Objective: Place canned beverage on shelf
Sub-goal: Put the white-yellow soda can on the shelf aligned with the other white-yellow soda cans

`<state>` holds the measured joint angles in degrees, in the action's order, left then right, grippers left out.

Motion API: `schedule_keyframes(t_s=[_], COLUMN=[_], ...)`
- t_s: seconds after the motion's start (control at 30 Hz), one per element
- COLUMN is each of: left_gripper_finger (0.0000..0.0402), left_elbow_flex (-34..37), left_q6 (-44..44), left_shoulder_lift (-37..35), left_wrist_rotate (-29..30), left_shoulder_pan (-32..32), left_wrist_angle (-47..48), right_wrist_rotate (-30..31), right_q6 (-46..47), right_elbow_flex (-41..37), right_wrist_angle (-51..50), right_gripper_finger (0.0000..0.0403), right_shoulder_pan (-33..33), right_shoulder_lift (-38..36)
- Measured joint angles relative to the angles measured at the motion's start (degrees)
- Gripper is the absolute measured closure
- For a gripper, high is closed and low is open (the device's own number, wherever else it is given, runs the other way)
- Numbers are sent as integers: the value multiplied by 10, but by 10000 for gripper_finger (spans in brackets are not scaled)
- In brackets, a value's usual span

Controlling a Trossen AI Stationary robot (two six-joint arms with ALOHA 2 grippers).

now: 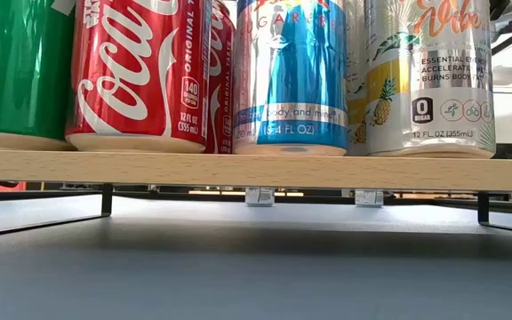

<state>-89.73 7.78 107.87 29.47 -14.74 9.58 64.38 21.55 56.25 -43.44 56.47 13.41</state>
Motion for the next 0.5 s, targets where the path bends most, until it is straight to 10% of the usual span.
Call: schedule_keyframes(t_s=[0.5], left_gripper_finger=[156], left_elbow_flex=[0], left_q6=[15], left_shoulder_lift=[0], left_wrist_rotate=[-2], left_shoulder_pan=[3], left_wrist_angle=[0], right_wrist_rotate=[0], right_q6=[0], right_elbow_flex=[0], right_wrist_angle=[-8], right_gripper_finger=[102], right_shoulder_pan=[0], right_shoulder_lift=[0])
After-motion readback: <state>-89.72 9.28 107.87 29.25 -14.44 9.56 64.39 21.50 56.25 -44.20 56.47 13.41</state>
